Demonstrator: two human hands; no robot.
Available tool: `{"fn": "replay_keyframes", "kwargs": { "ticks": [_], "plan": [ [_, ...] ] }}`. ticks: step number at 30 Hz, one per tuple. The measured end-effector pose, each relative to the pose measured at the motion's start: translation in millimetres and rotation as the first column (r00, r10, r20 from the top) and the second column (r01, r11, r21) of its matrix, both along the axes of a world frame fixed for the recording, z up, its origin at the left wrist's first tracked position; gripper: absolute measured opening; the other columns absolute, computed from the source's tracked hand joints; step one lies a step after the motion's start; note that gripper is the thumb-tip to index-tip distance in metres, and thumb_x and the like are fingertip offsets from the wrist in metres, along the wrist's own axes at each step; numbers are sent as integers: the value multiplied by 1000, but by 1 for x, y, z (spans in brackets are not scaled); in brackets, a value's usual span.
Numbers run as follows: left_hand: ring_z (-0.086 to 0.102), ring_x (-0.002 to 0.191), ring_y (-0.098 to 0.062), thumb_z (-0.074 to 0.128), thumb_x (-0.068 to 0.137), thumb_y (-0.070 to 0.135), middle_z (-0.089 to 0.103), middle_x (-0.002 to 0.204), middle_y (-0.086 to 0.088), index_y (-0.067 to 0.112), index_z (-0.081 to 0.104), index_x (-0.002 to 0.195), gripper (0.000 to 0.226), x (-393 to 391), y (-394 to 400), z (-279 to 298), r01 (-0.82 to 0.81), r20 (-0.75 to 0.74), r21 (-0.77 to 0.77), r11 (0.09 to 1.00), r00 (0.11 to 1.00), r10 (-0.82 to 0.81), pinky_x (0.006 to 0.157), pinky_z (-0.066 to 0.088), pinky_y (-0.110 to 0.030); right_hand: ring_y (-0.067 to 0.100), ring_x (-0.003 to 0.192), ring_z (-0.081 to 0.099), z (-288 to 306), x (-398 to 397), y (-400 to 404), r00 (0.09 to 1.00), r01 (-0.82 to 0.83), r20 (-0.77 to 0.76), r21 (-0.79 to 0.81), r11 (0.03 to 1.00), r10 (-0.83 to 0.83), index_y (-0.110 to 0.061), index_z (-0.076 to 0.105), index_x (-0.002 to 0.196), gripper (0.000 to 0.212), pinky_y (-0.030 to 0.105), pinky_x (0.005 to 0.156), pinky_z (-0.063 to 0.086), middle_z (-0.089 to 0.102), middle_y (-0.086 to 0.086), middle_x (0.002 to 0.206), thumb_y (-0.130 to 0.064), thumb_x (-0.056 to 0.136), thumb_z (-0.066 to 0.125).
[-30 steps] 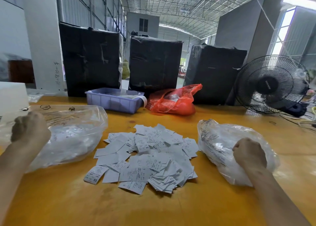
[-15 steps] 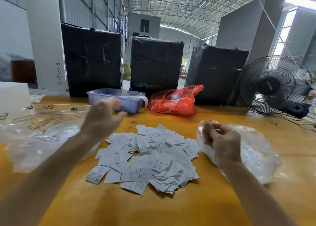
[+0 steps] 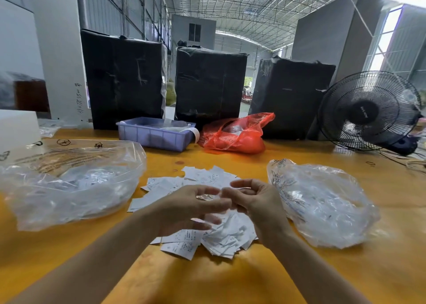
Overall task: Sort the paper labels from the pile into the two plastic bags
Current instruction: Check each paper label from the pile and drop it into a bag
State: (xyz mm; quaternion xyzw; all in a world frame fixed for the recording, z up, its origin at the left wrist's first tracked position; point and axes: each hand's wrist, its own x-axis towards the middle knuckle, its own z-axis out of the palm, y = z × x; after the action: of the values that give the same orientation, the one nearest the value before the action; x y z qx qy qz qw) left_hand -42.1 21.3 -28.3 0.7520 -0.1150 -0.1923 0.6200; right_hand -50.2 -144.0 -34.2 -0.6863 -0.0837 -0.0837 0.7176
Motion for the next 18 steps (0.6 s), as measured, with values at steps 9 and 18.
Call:
{"fn": "replay_keyframes", "kwargs": {
  "ticks": [9, 18],
  "plan": [
    [61, 65, -10, 81, 63, 10, 68, 72, -4, 9, 73, 78, 17, 3, -2, -6, -177, 85, -117, 977, 979, 187, 61, 51, -17, 10, 55, 63, 2, 3, -2, 983, -120, -136, 7, 993, 120, -4, 64, 90, 49, 22, 55, 48, 72, 6, 69, -47, 65, 67],
    [69, 74, -17, 83, 53, 20, 74, 79, -7, 11, 69, 88, 39, 5, 6, -4, -215, 174, -93, 972, 958, 228, 80, 54, -28, 7, 64, 59, -3, 3, -8, 948, -245, -234, -105, 964, 216, -15, 74, 71, 12, 21, 62, 42, 69, -1, 71, -27, 71, 76]
  ]
}}
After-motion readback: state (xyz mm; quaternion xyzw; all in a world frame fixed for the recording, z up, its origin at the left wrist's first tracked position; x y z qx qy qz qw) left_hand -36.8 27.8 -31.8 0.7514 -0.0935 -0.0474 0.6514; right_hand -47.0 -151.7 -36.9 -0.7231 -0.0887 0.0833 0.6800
